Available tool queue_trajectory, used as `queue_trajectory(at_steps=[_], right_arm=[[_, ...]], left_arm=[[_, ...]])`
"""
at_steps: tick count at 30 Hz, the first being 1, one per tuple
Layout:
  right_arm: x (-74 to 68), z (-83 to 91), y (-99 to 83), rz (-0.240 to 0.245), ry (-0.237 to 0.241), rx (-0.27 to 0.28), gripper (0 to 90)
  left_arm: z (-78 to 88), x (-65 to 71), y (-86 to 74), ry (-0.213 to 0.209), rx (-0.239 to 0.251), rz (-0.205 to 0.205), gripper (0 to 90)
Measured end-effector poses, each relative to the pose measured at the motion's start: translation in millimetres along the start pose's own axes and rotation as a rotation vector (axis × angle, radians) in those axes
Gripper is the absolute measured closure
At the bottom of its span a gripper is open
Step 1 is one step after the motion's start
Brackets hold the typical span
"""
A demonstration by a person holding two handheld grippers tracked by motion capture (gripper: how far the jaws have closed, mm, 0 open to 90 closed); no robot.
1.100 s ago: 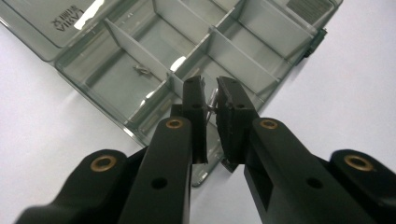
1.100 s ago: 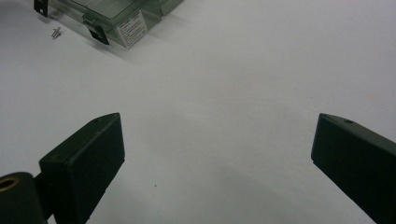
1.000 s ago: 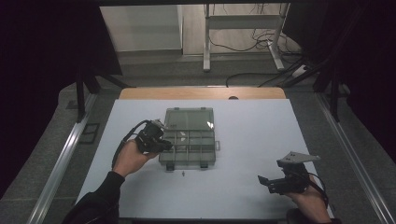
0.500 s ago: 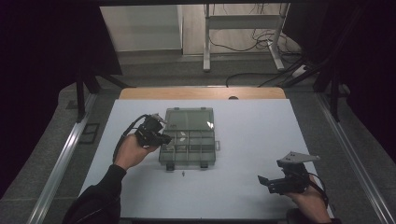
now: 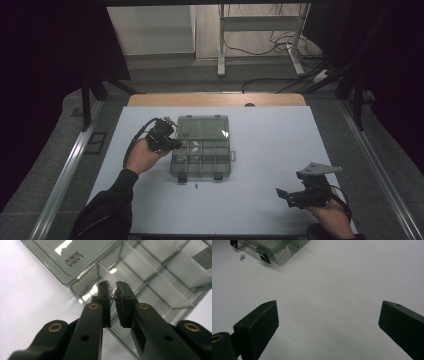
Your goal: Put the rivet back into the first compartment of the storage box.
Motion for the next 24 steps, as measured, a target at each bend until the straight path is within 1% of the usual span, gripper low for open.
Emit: queue_trajectory(at_steps=[3,6,11,15,16,19,24], right_arm=[[0.1,-0.1,-0.1,-0.002,0.001,-0.002,2.6],[0.0,-0.1,-0.1,-0.001,0.001,-0.002,2.7],[-0.1,-0.2,-0.2,0.001,0.002,-0.003,2.7],[-0.1,-0.1,-0.2,0.0,0.003,-0.003,2.7],[-0.1,-0.1,-0.3,0.001,0.003,-0.003,2.7],[0.0,0.0,-0.3,0.0,0.003,-0.003,2.7],[-0.1,0.1,-0.1,0.001,0.002,0.0,2.7]], left_arm=[[-5.0,-3.3,0.9,-0.001,-0.009,0.008,83.0],[-9.4,-4.9,1.8,-0.016,-0.014,0.017,82.9],[-18.2,-6.4,3.0,-0.007,-0.032,0.017,82.5],[-23.5,-7.2,2.8,-0.009,-0.042,0.019,82.0],[-23.8,-7.3,2.7,-0.006,-0.041,0.018,81.7],[-22.7,-7.0,2.7,-0.01,-0.032,0.022,76.2],[-15.4,-7.8,2.4,-0.02,-0.011,0.029,72.4]])
Point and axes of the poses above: each handheld gripper's, and its own axes: z roughly backward along the jaws, y roughly out of its top, x roughly to its right, the point moved 7 cm from there along -z, roughly forward along the jaws
